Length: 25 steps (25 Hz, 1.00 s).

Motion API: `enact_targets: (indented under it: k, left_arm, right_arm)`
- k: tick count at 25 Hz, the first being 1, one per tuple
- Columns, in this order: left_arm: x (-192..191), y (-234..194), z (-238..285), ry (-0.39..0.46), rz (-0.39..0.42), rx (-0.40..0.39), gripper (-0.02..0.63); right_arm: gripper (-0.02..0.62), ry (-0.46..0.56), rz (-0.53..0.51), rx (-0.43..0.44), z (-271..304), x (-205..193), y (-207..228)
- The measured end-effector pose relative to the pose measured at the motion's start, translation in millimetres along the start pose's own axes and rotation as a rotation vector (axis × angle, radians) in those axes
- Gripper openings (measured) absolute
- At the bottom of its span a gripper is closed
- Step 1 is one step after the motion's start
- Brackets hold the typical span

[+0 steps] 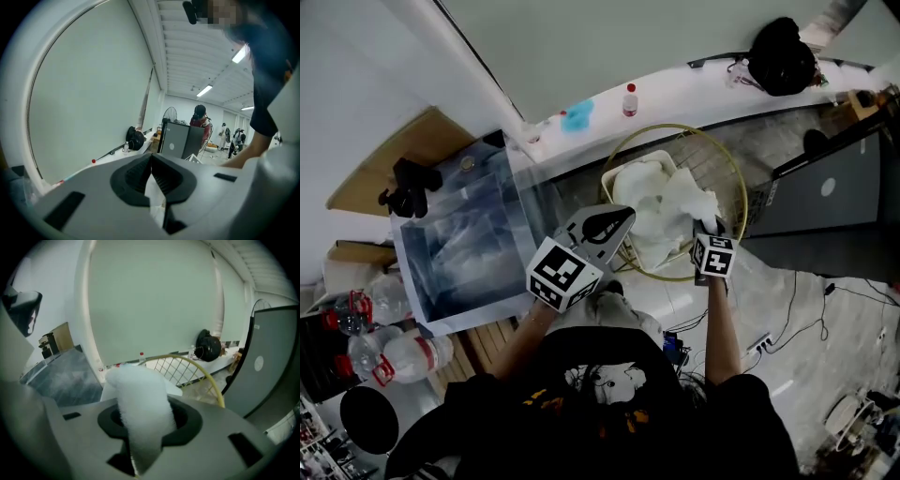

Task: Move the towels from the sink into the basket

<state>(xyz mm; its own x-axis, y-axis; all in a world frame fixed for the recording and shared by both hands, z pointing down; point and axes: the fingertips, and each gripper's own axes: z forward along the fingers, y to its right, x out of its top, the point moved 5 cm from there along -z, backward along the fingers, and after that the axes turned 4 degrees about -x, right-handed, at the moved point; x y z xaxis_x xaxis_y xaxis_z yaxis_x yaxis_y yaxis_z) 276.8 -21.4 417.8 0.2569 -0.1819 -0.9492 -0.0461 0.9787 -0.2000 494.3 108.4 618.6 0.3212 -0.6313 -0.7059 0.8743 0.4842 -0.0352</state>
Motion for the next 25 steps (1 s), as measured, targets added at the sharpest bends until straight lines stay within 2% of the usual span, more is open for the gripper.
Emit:
enact_targets:
  k: [4,7,10,14,20,25]
  left_arm:
    - [-2.1,4.8,2.0,-0.005,-0.008,0.015,0.008]
    - [-4.3,6.5,-1.3,-0.01,-0.014,0.025,0.008]
    - [-9.4,5.0,-6.6,-0.022,-0.016,0.04,0.008]
    - [-13.8,1.2,-14.9,-0.021,-0.024,0.063,0.008]
    - [-9.6,1.2,-29.0,0.004,-0.024,0.09,0.008]
    - [-9.6,4.2,-42.4,0.029,-0.035,0.12,0.008]
  right_arm:
    - [0.152,-0.125,0.014,0.069,37.4,-37.0,-6.8]
    - [0.167,-0.208,0.019,0.077,54.4,-61.3,-10.1]
    - [0.201,-0.235,0.003,0.085,60.1,-67.9,-17.1]
    - [0.268,-0.172,0.024,0.107,49.4,-51.3,-21.0]
    - [0.267,-0.03,-0.015,0.126,0.1,-15.2,-25.2]
    - [0.172,0.131,0.019,0.173,-41.9,20.5,-38.4]
